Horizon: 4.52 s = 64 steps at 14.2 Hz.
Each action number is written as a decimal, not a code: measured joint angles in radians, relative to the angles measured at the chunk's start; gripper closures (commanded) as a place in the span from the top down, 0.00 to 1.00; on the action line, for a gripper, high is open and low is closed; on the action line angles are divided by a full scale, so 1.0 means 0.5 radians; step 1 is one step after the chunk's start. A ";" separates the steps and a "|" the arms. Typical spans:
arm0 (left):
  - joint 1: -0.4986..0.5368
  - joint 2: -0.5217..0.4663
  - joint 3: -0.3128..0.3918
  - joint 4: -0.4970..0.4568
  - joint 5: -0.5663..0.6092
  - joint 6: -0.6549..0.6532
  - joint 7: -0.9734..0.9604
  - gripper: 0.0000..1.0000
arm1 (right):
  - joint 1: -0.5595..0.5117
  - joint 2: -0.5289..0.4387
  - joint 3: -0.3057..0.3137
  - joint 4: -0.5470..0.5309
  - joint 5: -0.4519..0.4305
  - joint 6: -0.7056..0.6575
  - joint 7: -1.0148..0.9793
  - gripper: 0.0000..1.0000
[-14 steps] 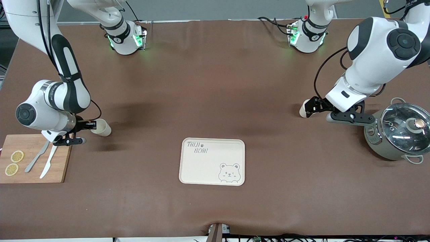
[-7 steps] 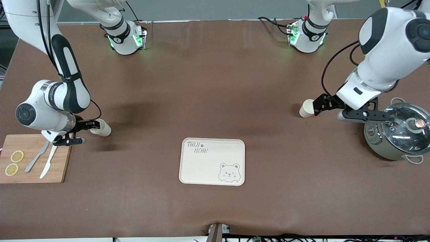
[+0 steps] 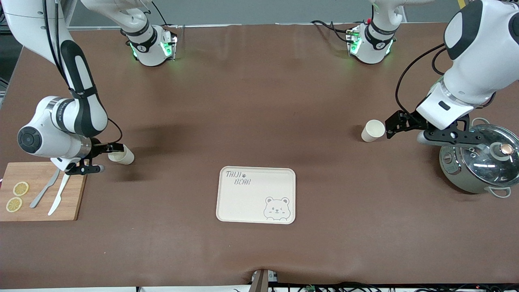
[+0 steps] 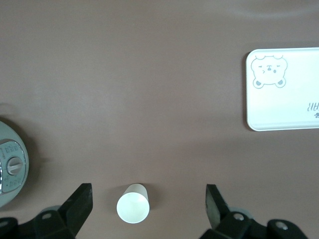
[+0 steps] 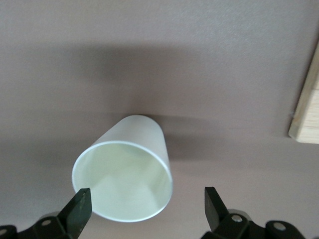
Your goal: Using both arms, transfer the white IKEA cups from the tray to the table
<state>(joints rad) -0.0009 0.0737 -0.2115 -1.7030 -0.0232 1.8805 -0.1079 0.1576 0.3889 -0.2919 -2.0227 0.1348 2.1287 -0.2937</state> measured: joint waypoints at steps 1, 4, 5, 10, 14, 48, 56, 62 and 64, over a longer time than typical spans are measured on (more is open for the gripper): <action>-0.004 0.003 0.017 0.001 0.000 -0.002 0.023 1.00 | 0.001 -0.003 0.002 0.009 0.000 -0.041 0.000 1.00; -0.062 0.003 0.125 0.047 0.002 -0.071 0.068 1.00 | 0.002 -0.018 0.003 0.207 0.000 -0.352 -0.015 1.00; -0.073 0.003 0.150 0.063 0.003 -0.091 0.086 1.00 | 0.003 -0.028 0.004 0.311 0.000 -0.461 -0.015 1.00; -0.074 0.003 0.210 0.081 0.023 -0.236 0.225 1.00 | 0.012 -0.049 0.014 0.736 0.000 -0.861 -0.015 1.00; -0.075 0.003 0.238 0.105 0.120 -0.331 0.295 1.00 | 0.027 -0.040 0.018 1.000 -0.009 -1.103 -0.015 1.00; -0.067 0.003 0.249 0.166 0.118 -0.444 0.213 1.00 | -0.223 -0.711 0.293 1.163 -0.049 -1.534 0.413 1.00; -0.067 0.003 0.249 0.166 0.101 -0.453 0.213 1.00 | -0.194 -0.735 0.351 1.130 -0.158 -1.535 0.567 1.00; -0.067 0.004 0.249 0.166 0.100 -0.458 0.213 1.00 | -0.208 -0.891 0.375 0.903 -0.184 -1.443 0.589 1.00; -0.067 0.004 0.249 0.166 0.100 -0.458 0.213 1.00 | -0.208 -0.924 0.376 0.867 -0.184 -1.425 0.589 1.00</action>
<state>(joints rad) -0.0343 0.0758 -0.0870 -1.6198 0.0269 1.6516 -0.0015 0.0535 -0.0732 -0.1040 -1.5894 0.0426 1.4160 0.0007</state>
